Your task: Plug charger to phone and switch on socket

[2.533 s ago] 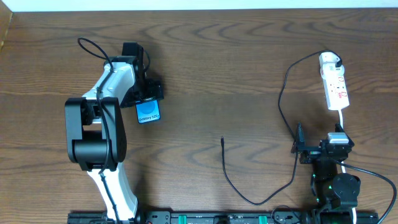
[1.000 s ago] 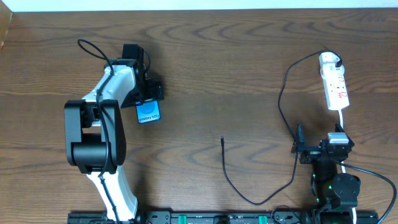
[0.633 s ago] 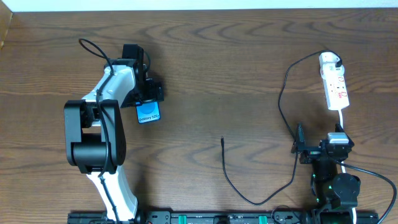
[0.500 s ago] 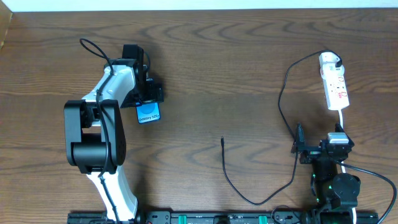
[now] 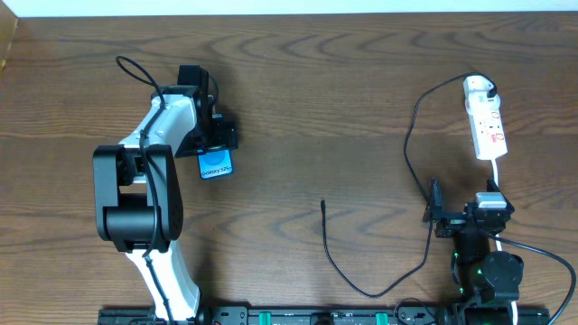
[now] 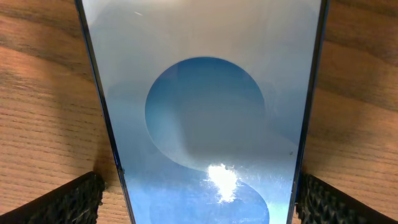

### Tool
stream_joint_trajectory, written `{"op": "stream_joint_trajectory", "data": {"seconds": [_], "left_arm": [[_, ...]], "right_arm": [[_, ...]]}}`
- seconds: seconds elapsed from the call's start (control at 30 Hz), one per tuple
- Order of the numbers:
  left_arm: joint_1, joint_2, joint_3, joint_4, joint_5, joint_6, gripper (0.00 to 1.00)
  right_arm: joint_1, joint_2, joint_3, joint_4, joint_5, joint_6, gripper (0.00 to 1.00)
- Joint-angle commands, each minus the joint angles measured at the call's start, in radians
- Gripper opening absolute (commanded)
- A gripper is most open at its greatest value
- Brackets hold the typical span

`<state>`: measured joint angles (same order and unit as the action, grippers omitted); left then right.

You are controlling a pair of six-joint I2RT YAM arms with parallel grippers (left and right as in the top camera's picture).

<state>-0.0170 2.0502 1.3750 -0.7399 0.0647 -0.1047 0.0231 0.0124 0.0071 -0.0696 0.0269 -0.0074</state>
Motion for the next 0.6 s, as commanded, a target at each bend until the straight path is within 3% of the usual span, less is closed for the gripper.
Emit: {"op": "stream_joint_trajectory", "data": {"seconds": [0.0,0.57], "left_arm": [[-0.002,0.043,-0.039,-0.018,0.010,-0.011,0.98],[-0.002,0.043,-0.039,-0.018,0.010,-0.011,0.99]], "right_arm": [[0.005,-0.007,-0.002,-0.003,0.011,0.011,0.99],[0.005,-0.007,-0.002,-0.003,0.011,0.010,0.99]]}}
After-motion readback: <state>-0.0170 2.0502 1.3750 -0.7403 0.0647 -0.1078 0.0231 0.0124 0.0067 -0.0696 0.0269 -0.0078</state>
